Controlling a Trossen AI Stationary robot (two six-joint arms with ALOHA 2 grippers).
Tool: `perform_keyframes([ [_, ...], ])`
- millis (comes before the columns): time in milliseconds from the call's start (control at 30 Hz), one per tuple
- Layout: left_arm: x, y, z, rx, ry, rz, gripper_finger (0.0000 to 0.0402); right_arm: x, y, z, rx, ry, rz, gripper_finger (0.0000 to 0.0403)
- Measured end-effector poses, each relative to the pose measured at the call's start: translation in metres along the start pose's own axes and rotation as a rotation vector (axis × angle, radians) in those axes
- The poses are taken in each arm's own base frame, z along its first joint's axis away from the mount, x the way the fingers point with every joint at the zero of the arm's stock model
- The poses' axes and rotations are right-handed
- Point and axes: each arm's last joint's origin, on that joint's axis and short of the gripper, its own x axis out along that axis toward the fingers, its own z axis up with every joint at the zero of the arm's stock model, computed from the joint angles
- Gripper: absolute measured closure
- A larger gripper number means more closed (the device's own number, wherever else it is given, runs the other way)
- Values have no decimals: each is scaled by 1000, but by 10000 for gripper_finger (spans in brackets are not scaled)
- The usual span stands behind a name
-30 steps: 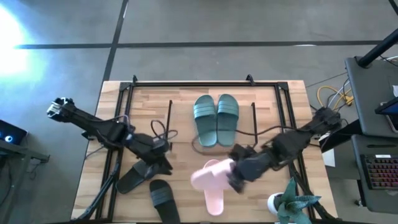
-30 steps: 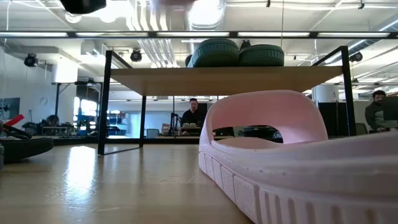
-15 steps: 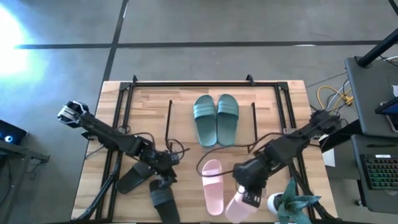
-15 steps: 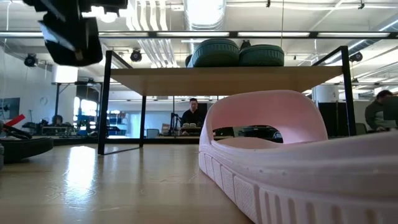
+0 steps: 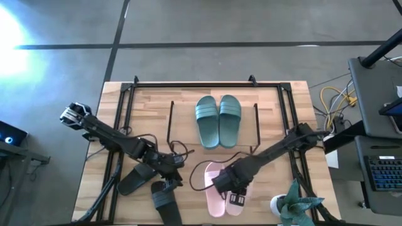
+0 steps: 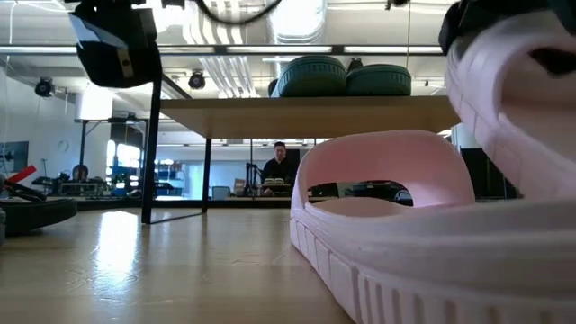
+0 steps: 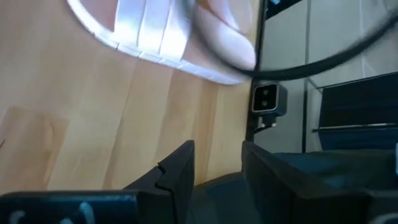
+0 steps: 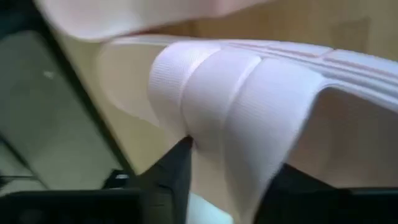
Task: Pick and place slides into the shelf
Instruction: Move the top pink slipper to the right of the bottom pink slipper, then adjust the left pink slipper
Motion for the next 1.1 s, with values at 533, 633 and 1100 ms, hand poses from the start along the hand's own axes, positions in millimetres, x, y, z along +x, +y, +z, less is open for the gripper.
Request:
perform_keyframes([
  [533, -7, 1, 0, 8, -35, 28, 284, -42, -3, -32, 190, -212, -113, 122],
  [633, -7, 1, 0, 8, -36, 30, 284, -55, -3, -41, 231, -244, -178, 120],
  [1100, -4, -13, -52, 265, 227, 65, 284, -117, 36, -75, 171, -549, -64, 140],
])
